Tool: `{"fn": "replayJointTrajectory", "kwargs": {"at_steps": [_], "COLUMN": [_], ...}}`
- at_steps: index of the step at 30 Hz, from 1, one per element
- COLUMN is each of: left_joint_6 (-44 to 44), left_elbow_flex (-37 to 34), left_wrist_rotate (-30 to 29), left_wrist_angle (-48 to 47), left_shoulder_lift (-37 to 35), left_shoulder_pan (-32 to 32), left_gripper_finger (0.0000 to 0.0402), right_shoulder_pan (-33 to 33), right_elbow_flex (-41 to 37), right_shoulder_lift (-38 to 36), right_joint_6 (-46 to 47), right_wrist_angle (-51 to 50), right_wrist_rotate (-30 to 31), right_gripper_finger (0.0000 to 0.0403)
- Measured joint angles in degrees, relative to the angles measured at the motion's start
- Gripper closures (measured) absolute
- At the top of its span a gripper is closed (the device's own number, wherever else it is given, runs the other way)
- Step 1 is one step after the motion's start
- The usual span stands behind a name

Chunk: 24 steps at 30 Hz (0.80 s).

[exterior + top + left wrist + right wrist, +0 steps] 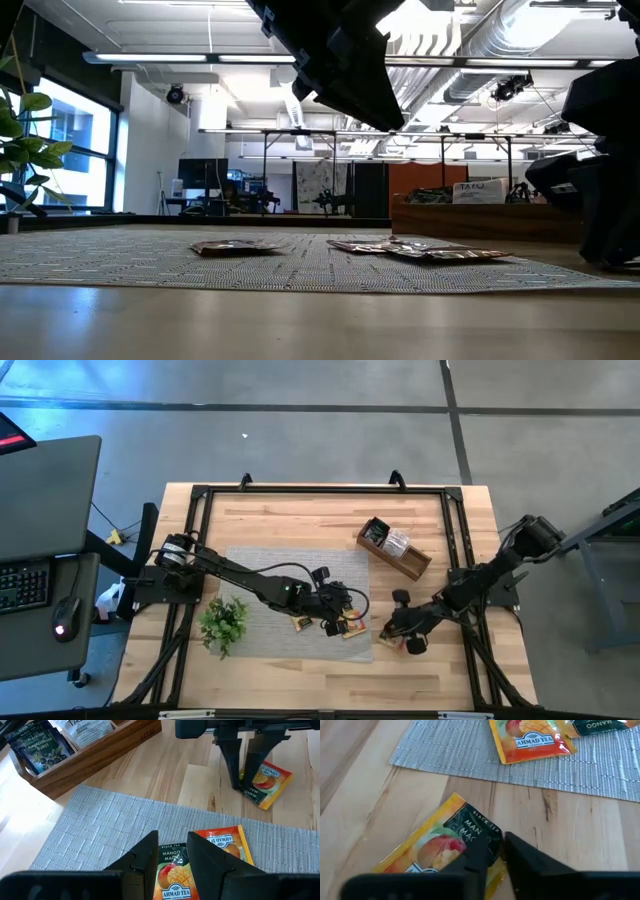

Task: Pick & Place Tea
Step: Put the yellow tea bag into the right section of the wooden organizer

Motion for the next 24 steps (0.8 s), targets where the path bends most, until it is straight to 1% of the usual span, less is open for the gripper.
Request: {"fn": "replayJointTrajectory", "kwargs": {"at_steps": [2, 3, 4, 7, 9, 11, 14, 17, 18, 20, 22, 24], "left_joint_6": [0.0, 0.0, 0.0, 0.0, 0.0, 0.0, 0.0, 0.0, 0.0, 0.0, 0.0, 0.0], "left_elbow_flex": [0.0, 0.0, 0.0, 0.0, 0.0, 0.0, 0.0, 0.0, 0.0, 0.0, 0.0, 0.0], "left_wrist_rotate": [-0.02, 0.0, 0.0, 0.0, 0.0, 0.0, 0.0, 0.0, 0.0, 0.0, 0.0, 0.0], "left_wrist_angle": [-0.01, -0.01, -0.01, -0.02, -0.01, -0.01, -0.25, -0.44, -0.58, -0.66, -0.68, -0.75], "left_shoulder_lift": [0.0, 0.0, 0.0, 0.0, 0.0, 0.0, 0.0, 0.0, 0.0, 0.0, 0.0, 0.0], "left_shoulder_pan": [0.0, 0.0, 0.0, 0.0, 0.0, 0.0, 0.0, 0.0, 0.0, 0.0, 0.0, 0.0], "left_gripper_finger": [0.0298, 0.0298, 0.0298, 0.0298, 0.0298, 0.0298, 0.0298, 0.0298, 0.0298, 0.0298, 0.0298, 0.0298], "right_shoulder_pan": [-0.37, -0.63, -0.9, -1.22, -1.64, -1.76, -2.26, -2.32, -2.27, -2.25, -2.55, -3.02], "right_elbow_flex": [-0.12, -0.16, -0.16, 0.3, 1.26, 2.98, 5.24, 8.14, 9.12, 10.31, 10.77, 10.36], "right_shoulder_lift": [-0.48, -0.9, -1.43, -3.67, -5.94, -9.09, -13.81, -19.64, -21.61, -25.42, -29.14, -32.27], "right_joint_6": [-0.29, -0.69, -1.5, -2.89, -5.94, -8.46, -9.0, -5.95, -3.48, 2.89, 9.68, 15.66], "right_wrist_angle": [0.04, 0.14, 0.43, -0.95, -4.15, -8.68, -19.88, -31.97, -36.51, -46.04, -52.71, -57.84], "right_wrist_rotate": [-0.1, -0.13, 0.12, 3.38, 7.18, 12.45, 21.97, 32.18, 35.98, 41.59, 45.81, 48.13], "right_gripper_finger": [0.038, 0.0391, 0.0396, 0.0386, 0.0386, 0.0395, 0.0399, 0.0397, 0.0399, 0.04, 0.0399, 0.04]}}
